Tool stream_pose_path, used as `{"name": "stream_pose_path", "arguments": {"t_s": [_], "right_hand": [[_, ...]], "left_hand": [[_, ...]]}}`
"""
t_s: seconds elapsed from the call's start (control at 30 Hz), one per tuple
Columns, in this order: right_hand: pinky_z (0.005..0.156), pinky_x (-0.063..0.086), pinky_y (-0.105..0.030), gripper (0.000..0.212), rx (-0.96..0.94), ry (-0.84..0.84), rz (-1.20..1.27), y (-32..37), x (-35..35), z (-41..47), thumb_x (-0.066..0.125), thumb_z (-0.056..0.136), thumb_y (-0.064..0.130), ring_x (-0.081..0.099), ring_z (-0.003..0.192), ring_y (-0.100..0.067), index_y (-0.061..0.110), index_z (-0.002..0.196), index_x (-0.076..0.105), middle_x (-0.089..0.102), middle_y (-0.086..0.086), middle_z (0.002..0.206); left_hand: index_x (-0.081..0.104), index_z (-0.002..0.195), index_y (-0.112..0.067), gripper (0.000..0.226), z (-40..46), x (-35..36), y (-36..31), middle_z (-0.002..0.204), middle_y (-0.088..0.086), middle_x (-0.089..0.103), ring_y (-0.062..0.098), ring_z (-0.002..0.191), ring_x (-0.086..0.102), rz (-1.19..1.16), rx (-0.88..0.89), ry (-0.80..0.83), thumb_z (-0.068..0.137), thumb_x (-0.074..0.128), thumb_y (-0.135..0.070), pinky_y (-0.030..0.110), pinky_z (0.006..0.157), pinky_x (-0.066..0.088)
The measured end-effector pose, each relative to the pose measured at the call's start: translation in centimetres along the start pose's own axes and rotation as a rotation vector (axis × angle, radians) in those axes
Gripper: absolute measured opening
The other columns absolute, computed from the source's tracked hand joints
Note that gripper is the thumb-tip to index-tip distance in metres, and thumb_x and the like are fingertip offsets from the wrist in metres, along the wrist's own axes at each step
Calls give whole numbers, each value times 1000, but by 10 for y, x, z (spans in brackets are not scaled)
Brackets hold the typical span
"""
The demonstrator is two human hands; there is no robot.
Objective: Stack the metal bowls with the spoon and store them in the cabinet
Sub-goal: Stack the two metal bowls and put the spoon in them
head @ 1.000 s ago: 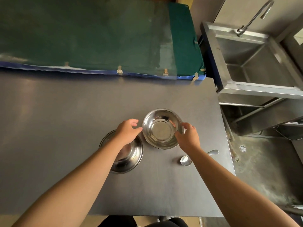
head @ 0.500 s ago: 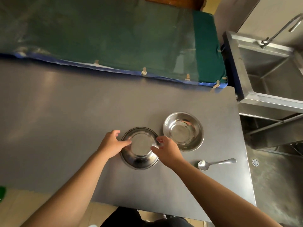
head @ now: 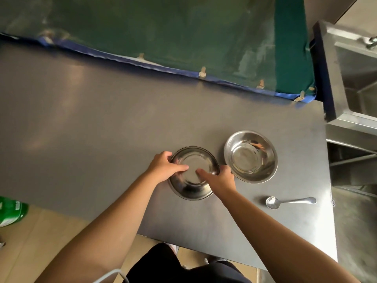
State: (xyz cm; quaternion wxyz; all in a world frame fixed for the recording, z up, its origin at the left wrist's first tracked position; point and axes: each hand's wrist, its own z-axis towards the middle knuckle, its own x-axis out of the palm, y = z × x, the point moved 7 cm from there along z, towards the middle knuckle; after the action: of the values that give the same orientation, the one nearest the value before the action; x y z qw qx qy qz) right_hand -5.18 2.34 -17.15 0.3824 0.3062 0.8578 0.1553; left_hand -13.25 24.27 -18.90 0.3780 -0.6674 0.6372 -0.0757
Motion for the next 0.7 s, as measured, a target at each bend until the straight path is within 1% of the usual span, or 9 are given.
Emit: {"name": "stream_pose_path", "arguments": {"t_s": [0.1,0.17,0.23,0.3,0.37,0.43,0.47,0.6,0.7], "right_hand": [[105,42,-49,104,45,-7,99,-3,1,5,74,63,68,47,126,-32,12,142,38,45,-12,139],[100,47,-49,95,109,-8,189,-6,3,6,72,66,66,54,117,-31,8,135,43,50,-12,130],[90,55,-50,80,169,-7,251,-9,3,6,71,67,62,61,99,-28,4,118,52,59,-9,111],[76,61,-45,56,202,10,293,-10,3,8,70,71,51,64,78,-23,2,96,63,66,-10,91],[63,62,-37,40,253,57,366,-10,5,10,69,73,42,64,71,-22,5,88,68,67,-11,85],[59,61,-35,36,309,106,449,-9,8,10,69,76,39,62,72,-22,7,94,67,65,-10,86],[58,59,-34,34,329,128,473,-7,10,11,68,77,38,61,71,-22,8,94,67,64,-9,84],[53,55,-29,14,336,194,515,6,15,9,64,79,27,63,48,-17,13,77,68,64,0,59],[56,55,-30,12,255,196,492,24,19,6,63,82,21,60,42,-14,12,74,67,61,0,54]], "left_hand": [[49,142,-20,95,3,-1,-2,139,2,57,21,121,59,-28,-26,-21,63,78,-62,42,103,50],[51,141,-20,89,3,-3,-2,139,2,57,23,122,59,-9,-45,-38,67,72,-64,44,102,51],[52,141,-20,89,4,-4,-2,138,2,58,25,122,58,-1,-58,-38,66,71,-65,44,102,51],[55,136,-19,88,4,-6,-2,135,2,59,25,120,59,0,-63,-28,63,72,-65,43,101,52],[63,114,-22,69,5,-8,-2,125,1,62,25,115,61,17,-57,-30,61,71,-65,43,99,52],[56,81,-26,44,5,-12,-2,111,0,63,27,111,62,31,-46,-53,63,70,-64,42,98,52],[53,74,-27,42,6,-15,-1,107,0,62,27,109,62,24,-42,-59,64,69,-64,41,98,52],[61,86,-29,43,5,-26,4,111,-1,66,25,105,64,-39,-48,-72,66,66,-66,42,96,54],[70,103,-23,60,6,-36,10,106,1,71,25,99,68,-126,-68,-74,65,63,-69,41,92,57]]}}
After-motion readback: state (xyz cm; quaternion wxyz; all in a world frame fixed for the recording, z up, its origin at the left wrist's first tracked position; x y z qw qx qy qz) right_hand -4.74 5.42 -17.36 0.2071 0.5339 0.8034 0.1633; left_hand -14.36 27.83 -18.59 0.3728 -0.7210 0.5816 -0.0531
